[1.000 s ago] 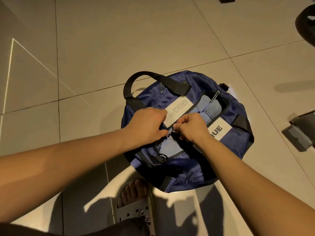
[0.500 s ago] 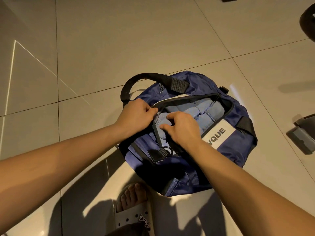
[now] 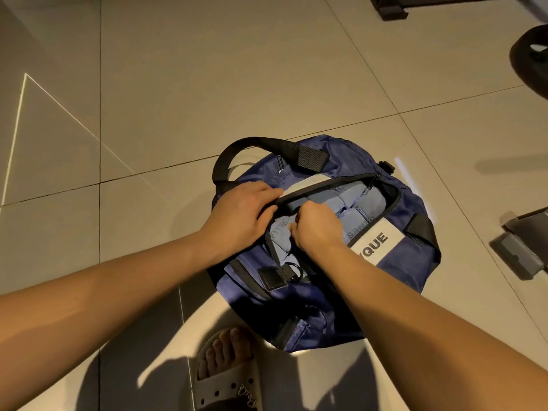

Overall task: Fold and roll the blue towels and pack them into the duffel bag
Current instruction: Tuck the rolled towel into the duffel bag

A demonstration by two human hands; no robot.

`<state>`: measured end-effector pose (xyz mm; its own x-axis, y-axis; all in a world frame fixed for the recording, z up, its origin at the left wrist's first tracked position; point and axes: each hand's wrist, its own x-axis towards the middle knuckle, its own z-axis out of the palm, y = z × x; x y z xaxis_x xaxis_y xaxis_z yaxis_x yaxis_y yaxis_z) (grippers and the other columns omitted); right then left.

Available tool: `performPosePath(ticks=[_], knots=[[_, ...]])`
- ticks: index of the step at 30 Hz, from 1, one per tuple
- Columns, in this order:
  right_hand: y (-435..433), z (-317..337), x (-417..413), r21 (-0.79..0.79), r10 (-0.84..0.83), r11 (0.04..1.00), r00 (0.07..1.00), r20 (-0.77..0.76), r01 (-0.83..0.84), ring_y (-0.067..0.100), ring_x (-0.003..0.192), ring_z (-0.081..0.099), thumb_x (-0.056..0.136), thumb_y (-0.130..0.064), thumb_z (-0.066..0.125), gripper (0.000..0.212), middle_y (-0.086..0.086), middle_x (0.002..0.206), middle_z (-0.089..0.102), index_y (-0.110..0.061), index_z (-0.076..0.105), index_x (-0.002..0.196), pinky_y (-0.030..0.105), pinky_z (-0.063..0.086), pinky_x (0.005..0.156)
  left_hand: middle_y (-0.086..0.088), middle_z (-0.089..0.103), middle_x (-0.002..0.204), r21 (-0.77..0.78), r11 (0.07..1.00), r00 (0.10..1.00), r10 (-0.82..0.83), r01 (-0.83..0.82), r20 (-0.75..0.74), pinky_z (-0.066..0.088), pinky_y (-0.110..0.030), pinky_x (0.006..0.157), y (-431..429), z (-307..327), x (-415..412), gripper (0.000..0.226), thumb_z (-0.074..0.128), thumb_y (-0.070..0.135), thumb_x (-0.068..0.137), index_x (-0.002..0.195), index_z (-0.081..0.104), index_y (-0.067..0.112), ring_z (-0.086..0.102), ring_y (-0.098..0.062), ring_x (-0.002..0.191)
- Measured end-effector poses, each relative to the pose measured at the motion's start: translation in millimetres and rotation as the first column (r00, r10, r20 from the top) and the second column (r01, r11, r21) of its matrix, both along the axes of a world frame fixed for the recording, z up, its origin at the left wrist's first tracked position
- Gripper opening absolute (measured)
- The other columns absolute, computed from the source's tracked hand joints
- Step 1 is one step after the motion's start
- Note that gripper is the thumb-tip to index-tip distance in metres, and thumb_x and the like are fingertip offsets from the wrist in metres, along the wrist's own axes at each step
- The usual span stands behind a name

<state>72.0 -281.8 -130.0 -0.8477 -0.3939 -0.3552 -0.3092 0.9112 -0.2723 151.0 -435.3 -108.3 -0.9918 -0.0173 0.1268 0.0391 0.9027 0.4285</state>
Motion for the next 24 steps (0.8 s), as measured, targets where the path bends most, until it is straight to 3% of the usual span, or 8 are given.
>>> performPosePath(ticks=[4, 8, 10, 12, 16, 19, 22, 24], knots=[[10, 7, 1, 0.011, 0.082, 0.997, 0.990, -0.113, -0.081, 0.034, 0.100, 0.064, 0.094, -0.036, 0.064, 0.026, 0.011, 0.106, 0.066, -0.012, 0.063, 0.104, 0.033, 0.039, 0.068, -0.007, 0.073, 0.113, -0.048, 0.996, 0.996, -0.070, 0.073, 0.060, 0.056, -0.046, 0.083, 5, -10, -2, 0.032, 0.055, 0.020, 0.099, 0.128, 0.068, 0.016, 0.067, -0.029, 0.101], [28, 12, 12, -0.175, 0.271, 0.937, 0.944, -0.189, -0.304, 0.033, 0.093, 0.063, 0.094, -0.015, 0.056, 0.018, 0.004, 0.113, 0.059, -0.016, 0.068, 0.107, 0.039, 0.050, 0.069, -0.008, 0.075, 0.103, -0.016, 1.000, 0.991, 0.011, -0.009, 0.134, 0.054, -0.047, 0.076, 8, -12, -7, 0.035, 0.043, 0.030, 0.100, 0.120, 0.070, 0.019, 0.068, -0.032, 0.094], [36, 8, 19, -0.066, 0.440, 0.890, 0.888, -0.134, -0.451, 0.032, 0.106, 0.062, 0.091, -0.010, 0.050, 0.027, -0.001, 0.130, 0.059, -0.016, 0.066, 0.112, 0.040, 0.051, 0.079, -0.010, 0.076, 0.101, -0.042, 0.999, 0.986, 0.030, -0.023, 0.166, 0.054, -0.047, 0.075, 9, -14, -8, 0.029, 0.048, 0.026, 0.103, 0.120, 0.070, 0.019, 0.068, -0.034, 0.091], [39, 5, 20, 0.021, 0.501, 0.865, 0.865, -0.027, -0.501, 0.030, 0.119, 0.058, 0.090, -0.011, 0.047, 0.038, -0.004, 0.147, 0.051, -0.018, 0.061, 0.125, 0.039, 0.048, 0.089, -0.008, 0.075, 0.103, -0.114, 0.993, 0.975, 0.009, 0.016, 0.220, 0.054, -0.046, 0.075, 13, -20, -10, 0.028, 0.047, 0.027, 0.103, 0.121, 0.068, 0.020, 0.067, -0.032, 0.092], [40, 13, 10, -0.091, 0.405, 0.913, 0.911, 0.083, -0.398, 0.034, 0.114, 0.060, 0.088, -0.008, 0.042, 0.049, 0.007, 0.129, 0.066, -0.025, 0.064, 0.129, 0.040, 0.051, 0.086, -0.005, 0.063, 0.111, -0.256, 0.958, 0.938, -0.037, 0.132, 0.344, 0.050, -0.042, 0.082, 25, -35, -7, 0.044, 0.025, 0.039, 0.098, 0.119, 0.059, 0.020, 0.058, -0.028, 0.102], [73, 25, 6, -0.198, 0.251, 0.951, 0.967, 0.046, -0.238, 0.032, 0.113, 0.062, 0.087, -0.002, 0.041, 0.048, 0.005, 0.123, 0.071, -0.021, 0.072, 0.119, 0.043, 0.052, 0.091, -0.012, 0.053, 0.138, -0.317, 0.936, 0.891, 0.006, 0.155, 0.454, 0.044, -0.043, 0.100, 34, -34, -9, 0.064, 0.014, 0.048, 0.093, 0.136, 0.050, 0.018, 0.047, -0.033, 0.123], [129, 39, 1, -0.248, 0.072, 0.967, 0.997, 0.024, -0.064, 0.025, 0.114, 0.063, 0.090, 0.002, 0.043, 0.043, 0.001, 0.122, 0.071, -0.016, 0.075, 0.115, 0.037, 0.051, 0.095, -0.015, 0.020, 0.165, -0.274, 0.950, 0.818, 0.038, 0.148, 0.575, 0.019, -0.046, 0.123, 44, -29, -9, 0.067, 0.020, 0.056, 0.103, 0.158, 0.026, 0.018, 0.016, -0.036, 0.151], [165, 50, -5, -0.248, -0.030, 0.968, 0.999, -0.012, 0.026, 0.025, 0.107, 0.065, 0.090, 0.002, 0.045, 0.040, 0.001, 0.118, 0.073, -0.016, 0.075, 0.109, 0.034, 0.051, 0.089, -0.013, -0.002, 0.170, -0.268, 0.951, 0.778, 0.051, 0.153, 0.626, 0.003, -0.046, 0.126, 48, -33, -7, 0.072, 0.022, 0.060, 0.104, 0.163, 0.007, 0.021, -0.005, -0.033, 0.156]])
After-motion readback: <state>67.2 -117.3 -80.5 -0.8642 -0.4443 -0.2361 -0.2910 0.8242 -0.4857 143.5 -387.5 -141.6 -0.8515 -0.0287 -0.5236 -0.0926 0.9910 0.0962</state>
